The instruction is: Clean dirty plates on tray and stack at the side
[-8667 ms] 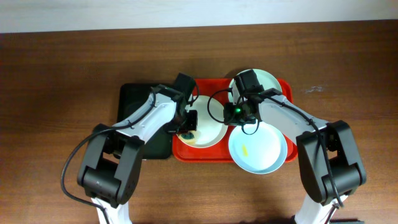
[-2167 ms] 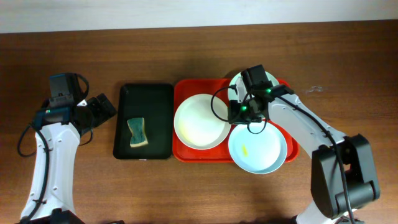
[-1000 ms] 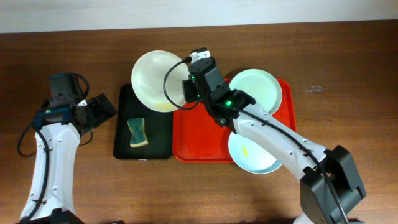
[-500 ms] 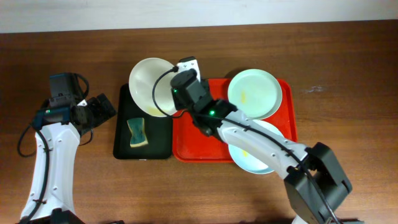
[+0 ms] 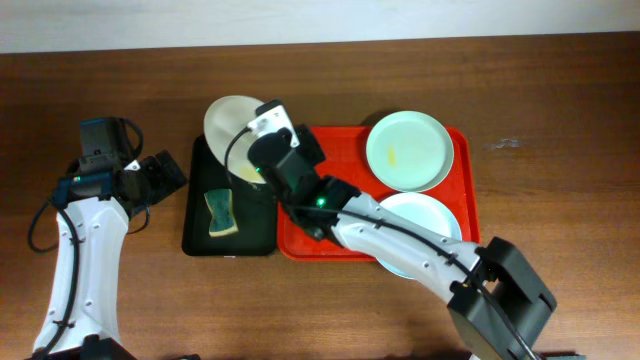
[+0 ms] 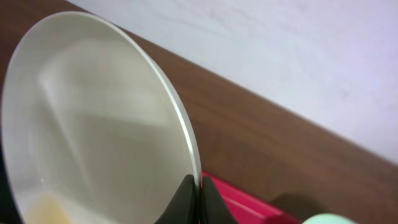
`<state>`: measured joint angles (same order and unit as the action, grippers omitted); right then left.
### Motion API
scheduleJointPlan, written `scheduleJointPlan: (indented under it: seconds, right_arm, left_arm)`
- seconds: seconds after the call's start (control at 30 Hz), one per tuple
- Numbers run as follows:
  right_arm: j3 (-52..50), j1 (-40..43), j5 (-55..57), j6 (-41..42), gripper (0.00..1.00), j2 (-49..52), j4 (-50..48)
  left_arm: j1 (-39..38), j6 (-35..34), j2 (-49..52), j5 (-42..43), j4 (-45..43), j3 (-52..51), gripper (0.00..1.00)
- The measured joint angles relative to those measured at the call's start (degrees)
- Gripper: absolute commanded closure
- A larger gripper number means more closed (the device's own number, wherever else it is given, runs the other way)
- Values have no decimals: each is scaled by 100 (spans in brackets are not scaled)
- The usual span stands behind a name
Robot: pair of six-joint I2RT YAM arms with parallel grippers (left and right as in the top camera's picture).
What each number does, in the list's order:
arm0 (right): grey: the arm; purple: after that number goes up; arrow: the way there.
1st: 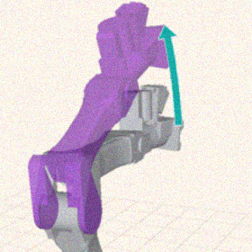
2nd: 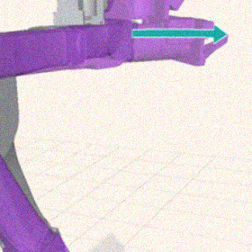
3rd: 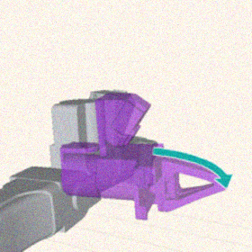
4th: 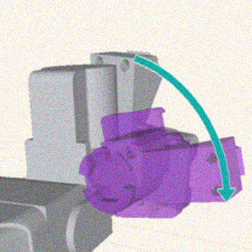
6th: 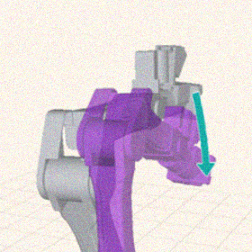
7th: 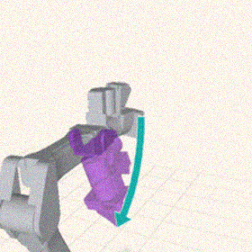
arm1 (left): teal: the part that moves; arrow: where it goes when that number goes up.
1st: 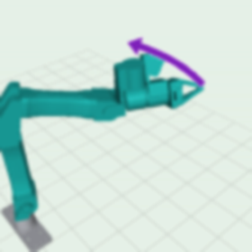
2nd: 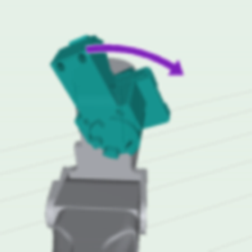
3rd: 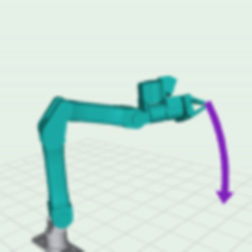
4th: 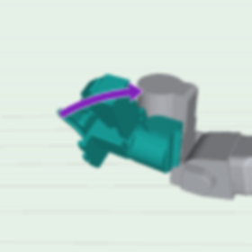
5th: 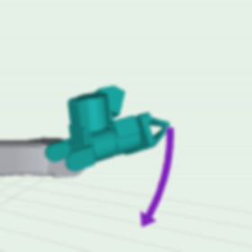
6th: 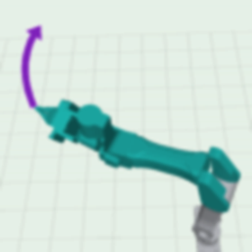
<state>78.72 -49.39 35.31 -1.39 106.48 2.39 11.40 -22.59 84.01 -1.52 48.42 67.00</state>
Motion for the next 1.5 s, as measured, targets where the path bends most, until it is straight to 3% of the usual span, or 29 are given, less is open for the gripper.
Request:
scheduleJointPlan:
  seconds: [0.87, 1.5]
  right_arm:
    - [0, -1113, 1585, -4395, 96, 11, -1668]
    - [0, -1147, 1679, -4815, 96, 15, -1705]
  left_arm:
    - [0, 0, 0, 0, 0, 0, 1]
    - [0, 0, 0, 0, 0, 0, 1]
